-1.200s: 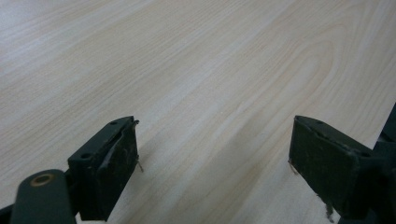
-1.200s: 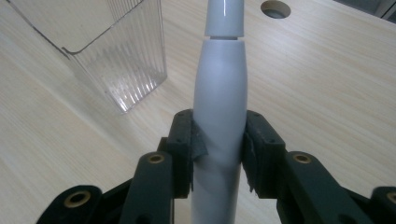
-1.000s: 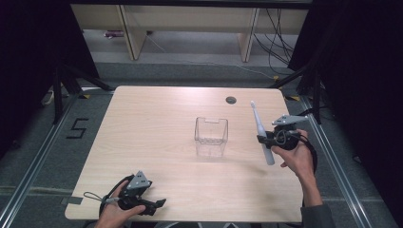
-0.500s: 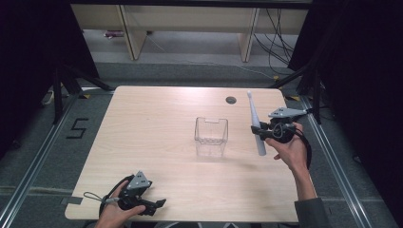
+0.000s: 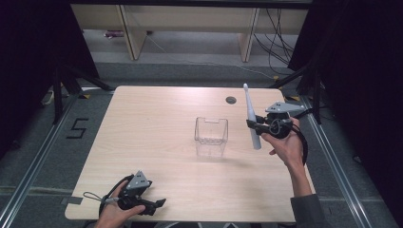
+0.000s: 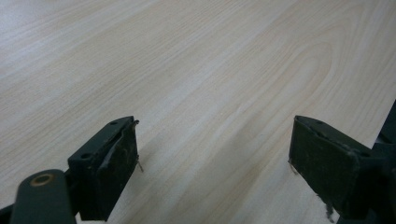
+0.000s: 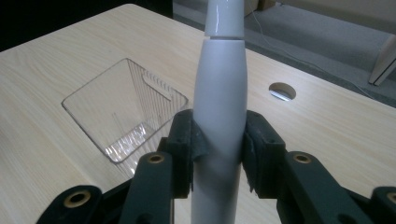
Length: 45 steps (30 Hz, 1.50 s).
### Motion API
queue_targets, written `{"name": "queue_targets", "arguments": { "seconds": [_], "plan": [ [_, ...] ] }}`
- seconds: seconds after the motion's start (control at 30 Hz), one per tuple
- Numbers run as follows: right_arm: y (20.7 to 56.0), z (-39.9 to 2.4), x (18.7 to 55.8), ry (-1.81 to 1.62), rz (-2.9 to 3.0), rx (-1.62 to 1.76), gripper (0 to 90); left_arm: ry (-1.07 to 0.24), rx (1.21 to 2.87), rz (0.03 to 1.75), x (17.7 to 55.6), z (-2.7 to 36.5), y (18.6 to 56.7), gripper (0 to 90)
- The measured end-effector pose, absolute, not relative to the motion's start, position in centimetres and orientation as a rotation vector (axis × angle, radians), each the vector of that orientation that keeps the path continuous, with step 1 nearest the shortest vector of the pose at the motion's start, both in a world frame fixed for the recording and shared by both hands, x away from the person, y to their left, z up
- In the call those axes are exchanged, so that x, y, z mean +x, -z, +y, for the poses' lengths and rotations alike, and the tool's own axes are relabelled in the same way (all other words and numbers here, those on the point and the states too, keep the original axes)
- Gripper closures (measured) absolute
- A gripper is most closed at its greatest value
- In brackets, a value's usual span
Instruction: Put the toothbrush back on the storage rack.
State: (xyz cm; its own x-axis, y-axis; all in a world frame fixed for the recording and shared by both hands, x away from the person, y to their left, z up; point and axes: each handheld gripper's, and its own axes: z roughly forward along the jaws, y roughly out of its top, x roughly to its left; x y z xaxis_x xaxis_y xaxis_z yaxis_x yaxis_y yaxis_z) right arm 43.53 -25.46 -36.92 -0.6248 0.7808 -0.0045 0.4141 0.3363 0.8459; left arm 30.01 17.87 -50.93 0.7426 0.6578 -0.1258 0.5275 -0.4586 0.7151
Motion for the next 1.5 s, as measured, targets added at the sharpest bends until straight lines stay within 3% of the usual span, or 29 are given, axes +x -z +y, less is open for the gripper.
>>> {"name": "queue_targets", "arguments": {
  "seconds": [1.5],
  "plan": [
    [33.3, -18.7, 45.7, -1.409, 2.229, 0.94, 66.7, -0.227, 2.178, 0.877, 30.1, 18.0, 50.9, 14.9]
  ]
}}
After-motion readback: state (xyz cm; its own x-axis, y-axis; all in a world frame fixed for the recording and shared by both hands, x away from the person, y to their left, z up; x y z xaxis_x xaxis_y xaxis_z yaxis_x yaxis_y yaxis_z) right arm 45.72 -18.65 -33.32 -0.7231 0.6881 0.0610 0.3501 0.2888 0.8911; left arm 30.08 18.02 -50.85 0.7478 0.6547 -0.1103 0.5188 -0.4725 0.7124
